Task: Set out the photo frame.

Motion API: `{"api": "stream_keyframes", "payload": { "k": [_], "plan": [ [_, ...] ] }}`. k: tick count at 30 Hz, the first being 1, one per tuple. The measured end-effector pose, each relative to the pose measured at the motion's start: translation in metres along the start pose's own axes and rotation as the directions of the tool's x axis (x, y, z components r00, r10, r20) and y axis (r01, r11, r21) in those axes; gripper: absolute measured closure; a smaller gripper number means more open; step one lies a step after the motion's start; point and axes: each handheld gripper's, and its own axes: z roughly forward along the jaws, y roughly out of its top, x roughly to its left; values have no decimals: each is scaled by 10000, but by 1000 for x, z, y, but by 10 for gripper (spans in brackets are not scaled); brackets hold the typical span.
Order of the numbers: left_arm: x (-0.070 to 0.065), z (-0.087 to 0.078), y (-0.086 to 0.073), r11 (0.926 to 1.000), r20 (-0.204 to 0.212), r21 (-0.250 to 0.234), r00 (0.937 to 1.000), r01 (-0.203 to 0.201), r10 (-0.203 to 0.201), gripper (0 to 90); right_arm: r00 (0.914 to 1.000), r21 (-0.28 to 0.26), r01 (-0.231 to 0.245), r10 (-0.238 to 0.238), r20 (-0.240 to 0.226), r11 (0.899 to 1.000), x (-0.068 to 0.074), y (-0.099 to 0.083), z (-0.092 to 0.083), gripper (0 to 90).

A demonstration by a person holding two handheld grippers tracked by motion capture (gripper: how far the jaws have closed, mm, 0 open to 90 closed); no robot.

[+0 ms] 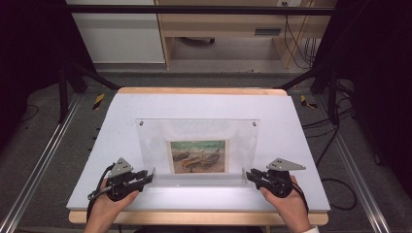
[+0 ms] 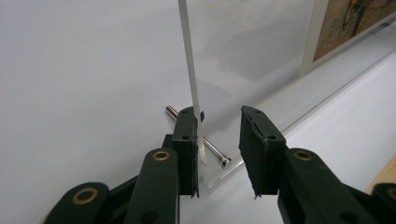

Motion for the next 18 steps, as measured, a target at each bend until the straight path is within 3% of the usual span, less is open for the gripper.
{"api": "stream_keyframes", "payload": {
  "k": [18],
  "plan": [
    [0,0,-1,10000,25,66,10000,-32,31,669,10000,29,13,-13,33,10000,2,-3,-1,733]
  ]
}}
